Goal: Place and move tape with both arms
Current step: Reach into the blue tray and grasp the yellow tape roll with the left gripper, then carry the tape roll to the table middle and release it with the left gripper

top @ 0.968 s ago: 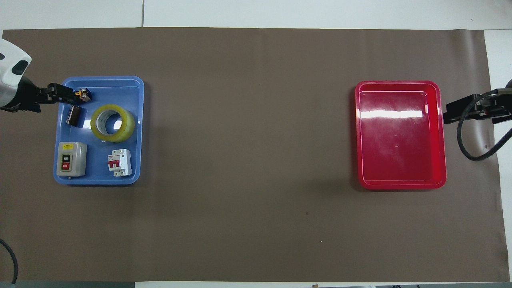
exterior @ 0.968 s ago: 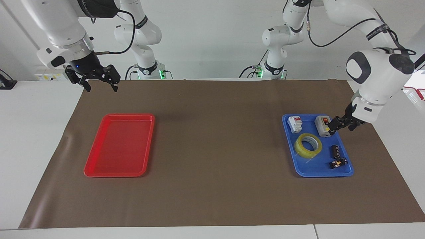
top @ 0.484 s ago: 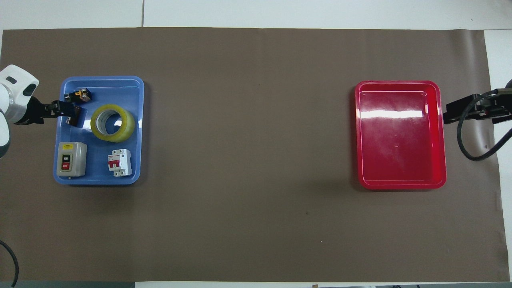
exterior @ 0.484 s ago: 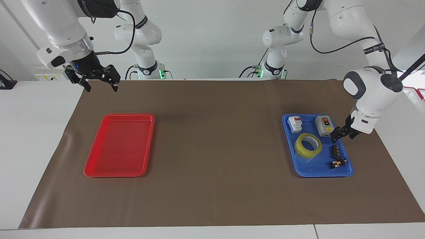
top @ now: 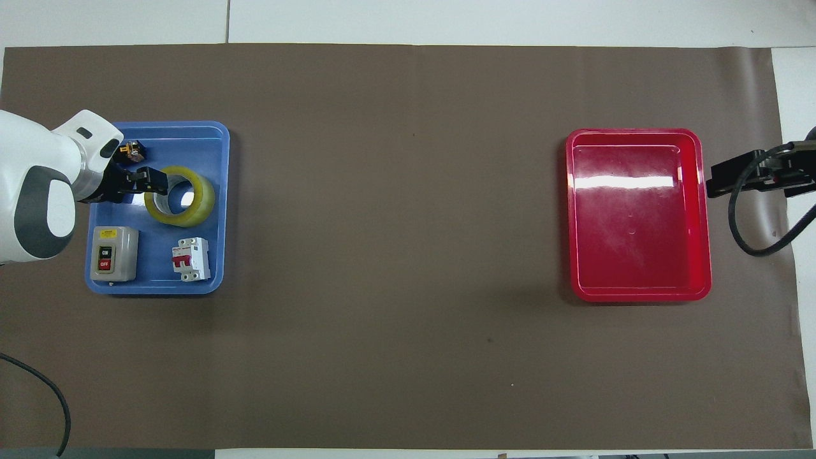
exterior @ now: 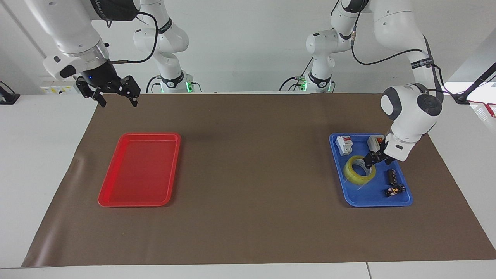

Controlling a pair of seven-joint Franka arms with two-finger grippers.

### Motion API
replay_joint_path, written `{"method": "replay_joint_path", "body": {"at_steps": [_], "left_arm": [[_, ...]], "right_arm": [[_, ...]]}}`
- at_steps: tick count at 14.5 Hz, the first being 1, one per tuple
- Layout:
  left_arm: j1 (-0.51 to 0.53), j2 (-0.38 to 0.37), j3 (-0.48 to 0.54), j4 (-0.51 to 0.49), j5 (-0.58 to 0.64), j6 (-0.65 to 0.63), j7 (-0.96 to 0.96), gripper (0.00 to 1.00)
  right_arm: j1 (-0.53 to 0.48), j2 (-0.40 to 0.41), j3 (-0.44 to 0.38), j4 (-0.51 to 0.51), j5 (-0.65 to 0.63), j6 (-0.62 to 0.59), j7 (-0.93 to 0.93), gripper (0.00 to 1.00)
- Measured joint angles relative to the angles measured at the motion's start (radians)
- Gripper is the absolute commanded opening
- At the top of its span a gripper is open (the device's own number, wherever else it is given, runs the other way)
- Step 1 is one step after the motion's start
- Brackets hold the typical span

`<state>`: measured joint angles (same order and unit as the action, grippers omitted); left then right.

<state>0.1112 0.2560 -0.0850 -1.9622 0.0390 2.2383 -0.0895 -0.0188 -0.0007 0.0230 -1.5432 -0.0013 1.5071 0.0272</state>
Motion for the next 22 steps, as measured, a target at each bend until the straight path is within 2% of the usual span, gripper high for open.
{"method": "replay_joint_path", "body": {"at_steps": [1,2,5,7,8,9,10,11,15,19,22], "left_arm": [[0.0,0.004,0.001,-0.002,0.0,0.003,-0.001,0.9],[0.0,0.009,0.003,-0.002,0.0,0.005,-0.001,0.84],[0.0,0.017,0.003,-0.009,0.0,0.009,-0.018,0.8],[-0.001,0.018,0.003,-0.025,0.0,0.025,-0.025,0.71],[-0.001,0.018,0.002,-0.033,0.0,0.029,-0.026,0.6],[-0.002,0.018,0.002,-0.039,0.0,0.032,-0.027,0.39],[-0.002,0.018,0.002,-0.043,0.0,0.035,-0.028,0.1],[-0.002,0.018,0.002,-0.044,0.0,0.036,-0.037,0.0],[-0.012,0.022,0.0,0.001,0.0,-0.015,-0.069,0.0],[-0.049,0.067,0.0,0.259,0.0,-0.302,-0.124,0.0],[-0.181,0.082,-0.006,0.372,-0.002,-0.434,-0.362,0.0]], "right_arm": [[0.0,0.0,0.0,0.0,0.0,0.0,0.0,1.0],[0.0,0.0,0.0,0.0,0.0,0.0,0.0,1.0],[0.0,0.0,0.0,0.0,0.0,0.0,0.0,1.0],[0.0,0.0,0.0,0.0,0.0,0.0,0.0,1.0],[0.0,0.0,0.0,0.0,0.0,0.0,0.0,1.0],[0.0,0.0,0.0,0.0,0.0,0.0,0.0,1.0],[0.0,0.0,0.0,0.0,0.0,0.0,0.0,1.0],[0.0,0.0,0.0,0.0,0.0,0.0,0.0,1.0],[0.0,0.0,0.0,0.0,0.0,0.0,0.0,1.0],[0.0,0.0,0.0,0.0,0.0,0.0,0.0,1.0],[0.0,0.0,0.0,0.0,0.0,0.0,0.0,1.0]]}}
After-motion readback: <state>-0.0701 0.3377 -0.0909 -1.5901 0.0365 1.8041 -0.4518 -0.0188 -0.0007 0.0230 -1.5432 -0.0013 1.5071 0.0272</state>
